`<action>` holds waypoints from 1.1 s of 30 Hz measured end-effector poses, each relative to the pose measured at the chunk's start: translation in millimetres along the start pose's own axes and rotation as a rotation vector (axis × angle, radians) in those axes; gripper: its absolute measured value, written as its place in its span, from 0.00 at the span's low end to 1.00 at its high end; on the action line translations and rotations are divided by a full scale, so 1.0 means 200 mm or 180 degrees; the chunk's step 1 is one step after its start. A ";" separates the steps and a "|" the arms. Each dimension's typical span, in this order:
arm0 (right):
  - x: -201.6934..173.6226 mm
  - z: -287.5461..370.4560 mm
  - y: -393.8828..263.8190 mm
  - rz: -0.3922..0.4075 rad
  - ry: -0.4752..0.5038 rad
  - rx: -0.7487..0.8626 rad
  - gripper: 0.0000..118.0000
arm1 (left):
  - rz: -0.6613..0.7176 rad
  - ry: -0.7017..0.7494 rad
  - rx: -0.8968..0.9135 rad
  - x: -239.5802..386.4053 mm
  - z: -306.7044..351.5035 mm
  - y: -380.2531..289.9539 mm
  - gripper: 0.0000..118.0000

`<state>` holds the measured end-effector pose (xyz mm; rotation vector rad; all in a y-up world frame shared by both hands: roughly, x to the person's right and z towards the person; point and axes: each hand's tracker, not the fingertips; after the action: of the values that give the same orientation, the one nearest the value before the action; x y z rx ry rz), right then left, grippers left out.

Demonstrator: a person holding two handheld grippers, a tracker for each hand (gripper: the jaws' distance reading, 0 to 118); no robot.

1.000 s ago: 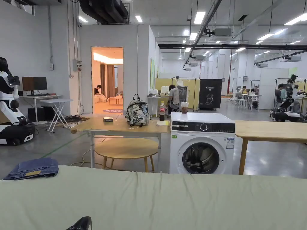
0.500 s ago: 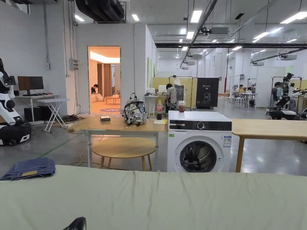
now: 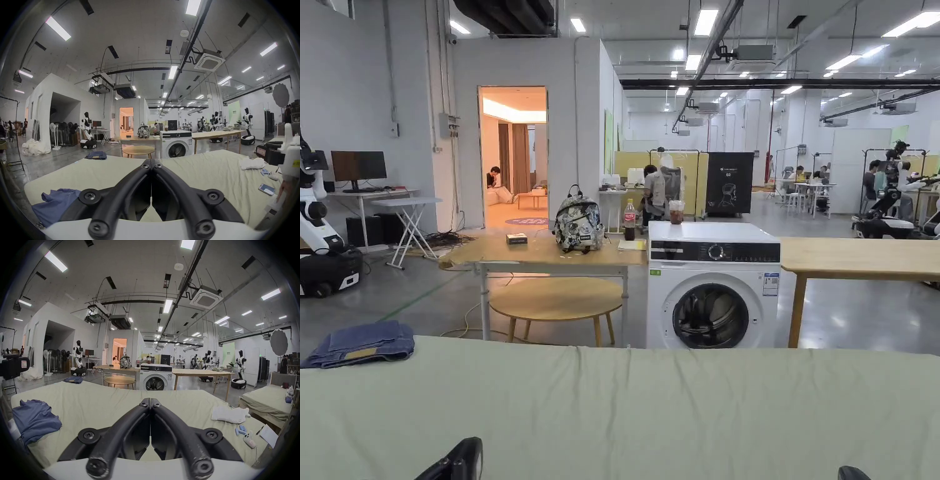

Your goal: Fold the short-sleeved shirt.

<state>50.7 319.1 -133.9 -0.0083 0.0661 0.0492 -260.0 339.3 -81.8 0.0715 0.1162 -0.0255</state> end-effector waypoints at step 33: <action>-0.25 -0.09 0.00 -0.0014 0.0556 -0.0069 0.00 | 0.0050 0.0518 -0.0052 -0.26 0.17 0.00 0.00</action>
<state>0.0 315.9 -148.1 -0.0344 0.2402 0.0448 -307.5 337.1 -42.7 0.0582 0.2784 -0.0031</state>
